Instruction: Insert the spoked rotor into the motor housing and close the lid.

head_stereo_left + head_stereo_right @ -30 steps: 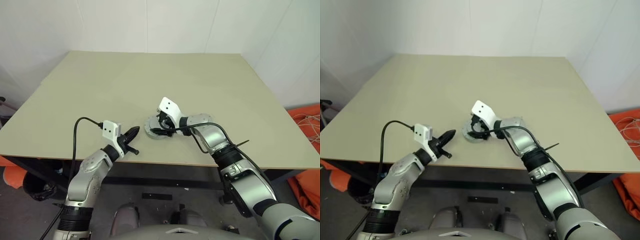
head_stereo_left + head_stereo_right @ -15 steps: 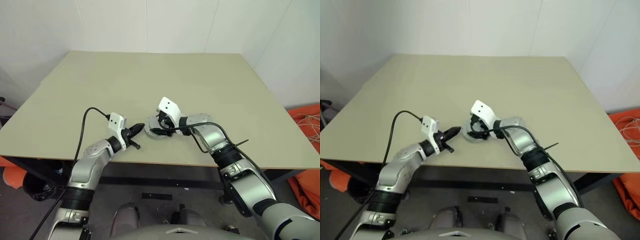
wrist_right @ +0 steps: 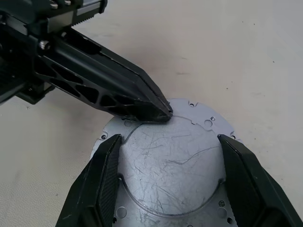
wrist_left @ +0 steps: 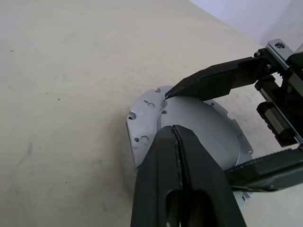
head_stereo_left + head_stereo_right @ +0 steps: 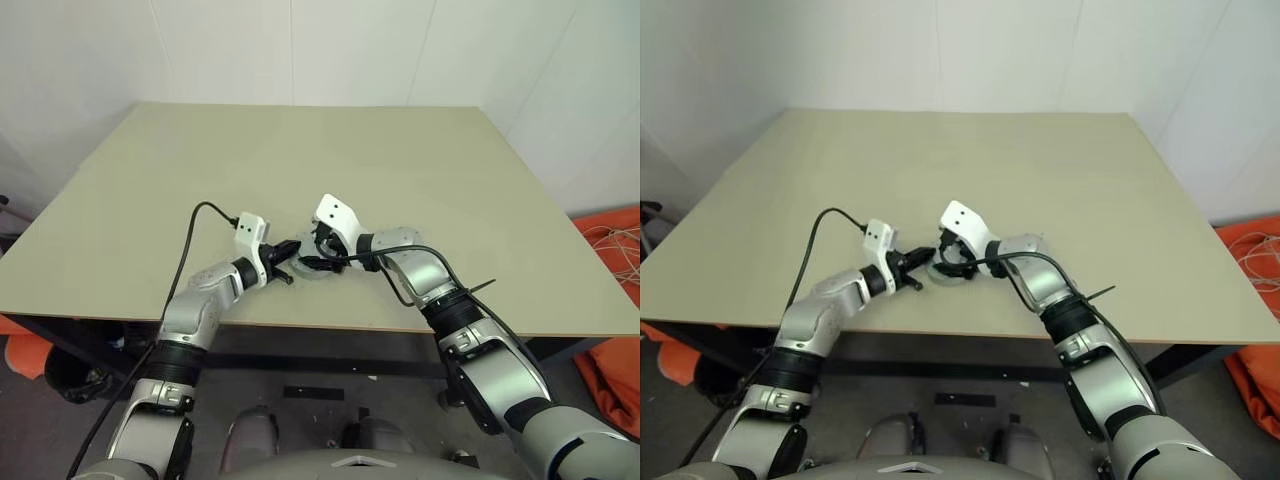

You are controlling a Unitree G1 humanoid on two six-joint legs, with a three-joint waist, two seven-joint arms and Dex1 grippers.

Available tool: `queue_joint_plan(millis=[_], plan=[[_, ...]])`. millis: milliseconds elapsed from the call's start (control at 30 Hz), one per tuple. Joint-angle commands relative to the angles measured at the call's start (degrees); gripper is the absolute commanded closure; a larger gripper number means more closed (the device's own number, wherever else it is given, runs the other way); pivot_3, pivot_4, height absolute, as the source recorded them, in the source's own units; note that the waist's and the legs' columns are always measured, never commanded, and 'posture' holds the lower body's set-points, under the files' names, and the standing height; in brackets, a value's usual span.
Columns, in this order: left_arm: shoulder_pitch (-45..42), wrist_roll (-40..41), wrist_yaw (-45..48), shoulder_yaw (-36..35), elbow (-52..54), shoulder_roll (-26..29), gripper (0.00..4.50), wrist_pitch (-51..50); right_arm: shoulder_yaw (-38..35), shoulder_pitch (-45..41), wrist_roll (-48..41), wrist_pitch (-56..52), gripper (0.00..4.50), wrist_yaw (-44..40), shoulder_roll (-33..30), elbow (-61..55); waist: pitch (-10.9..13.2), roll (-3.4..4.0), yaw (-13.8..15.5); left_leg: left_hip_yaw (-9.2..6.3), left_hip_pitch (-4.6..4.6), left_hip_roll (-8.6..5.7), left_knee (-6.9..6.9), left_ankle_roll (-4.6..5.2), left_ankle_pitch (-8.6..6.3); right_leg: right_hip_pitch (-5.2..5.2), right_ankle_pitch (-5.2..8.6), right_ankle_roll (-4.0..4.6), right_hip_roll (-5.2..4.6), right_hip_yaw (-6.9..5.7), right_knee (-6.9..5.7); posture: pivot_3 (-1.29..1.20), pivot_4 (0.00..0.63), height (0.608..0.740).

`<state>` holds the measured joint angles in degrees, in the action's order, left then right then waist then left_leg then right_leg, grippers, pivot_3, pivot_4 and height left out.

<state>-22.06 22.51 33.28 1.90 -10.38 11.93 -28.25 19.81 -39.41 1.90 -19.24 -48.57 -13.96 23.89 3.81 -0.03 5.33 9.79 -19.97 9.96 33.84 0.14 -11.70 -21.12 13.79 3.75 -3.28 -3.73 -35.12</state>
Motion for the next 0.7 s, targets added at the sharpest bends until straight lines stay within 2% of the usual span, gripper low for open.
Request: queue_joint_plan(millis=[33, 633, 700], plan=[[-2.2, -0.8, -0.8, -0.4, -1.2, -0.2, 4.50, -0.7, 1.3, 0.6, 1.3, -0.6, 1.39, 0.1, 0.1, 0.3, 0.0, 0.00, 0.0, 0.00, 0.00, 0.00, 0.00, 0.00, 0.00, 0.00, 0.00, 0.00, 0.00, 0.00, 0.00, 0.00, 0.000, 0.740], [-3.2, -3.3, 0.0, 2.0, -2.9, 0.3, 4.50, -6.2, 0.9, 0.9, 0.1, -1.0, 1.39, -1.4, 0.4, -1.0, 0.0, 0.07, 0.0, 0.00, 0.12, -0.01, -0.05, 0.00, 0.00, 0.11, 0.00, 0.00, -0.01, 0.00, 0.03, 0.00, 0.000, 0.740], [-3.1, -3.3, 0.1, 2.1, -2.7, 0.2, 4.50, -6.3, 0.7, 0.9, -0.2, -1.2, 0.63, -1.7, 0.4, -1.2, -0.1, 0.07, 0.0, 0.00, 0.11, -0.02, -0.10, 0.00, 0.00, 0.11, 0.00, 0.00, -0.01, 0.00, 0.07, 0.00, 0.000, 0.740]])
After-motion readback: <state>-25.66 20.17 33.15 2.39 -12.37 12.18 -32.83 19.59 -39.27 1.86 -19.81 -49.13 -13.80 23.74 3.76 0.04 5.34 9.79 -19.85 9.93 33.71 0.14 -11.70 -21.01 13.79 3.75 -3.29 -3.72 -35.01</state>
